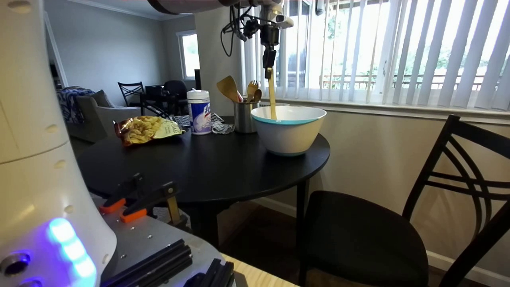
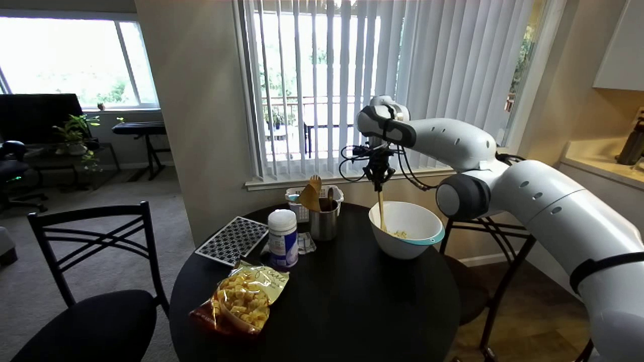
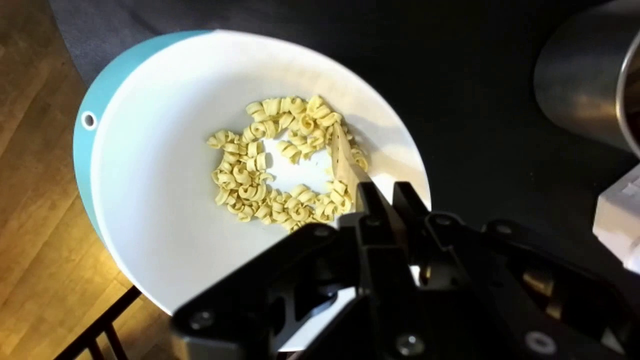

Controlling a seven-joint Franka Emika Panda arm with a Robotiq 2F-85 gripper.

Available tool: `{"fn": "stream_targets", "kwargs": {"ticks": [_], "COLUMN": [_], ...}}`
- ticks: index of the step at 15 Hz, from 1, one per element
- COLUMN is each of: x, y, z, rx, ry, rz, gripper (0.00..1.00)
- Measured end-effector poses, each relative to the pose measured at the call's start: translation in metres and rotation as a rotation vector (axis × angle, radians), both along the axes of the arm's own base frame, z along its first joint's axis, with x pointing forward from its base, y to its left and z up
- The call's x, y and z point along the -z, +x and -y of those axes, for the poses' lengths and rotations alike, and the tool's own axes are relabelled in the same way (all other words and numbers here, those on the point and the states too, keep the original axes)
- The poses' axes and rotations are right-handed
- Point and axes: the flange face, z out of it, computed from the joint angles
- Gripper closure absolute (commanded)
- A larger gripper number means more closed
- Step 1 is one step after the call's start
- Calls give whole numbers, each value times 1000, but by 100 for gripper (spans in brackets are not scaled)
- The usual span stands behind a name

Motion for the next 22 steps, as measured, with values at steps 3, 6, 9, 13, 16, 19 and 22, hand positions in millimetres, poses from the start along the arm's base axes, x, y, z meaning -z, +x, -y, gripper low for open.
{"fn": "stream_targets", "kwargs": {"ticks": [3,6,9,13,16,19,22], "x": [-1,1,5,11,12,12,12], "y": [-5,-7,-9,-13,-14,-15,-14], "z": [-19,-16,-8,11,27,43,64], "rx": [-46,-42,-12,163,309,454,601], "ry": [-10,-6,1,-14,-22,-21,-11], "rz": [-26,-44,-71,-117,-135,-146,-154], "gripper": [97,97,97,97,97,97,97]}}
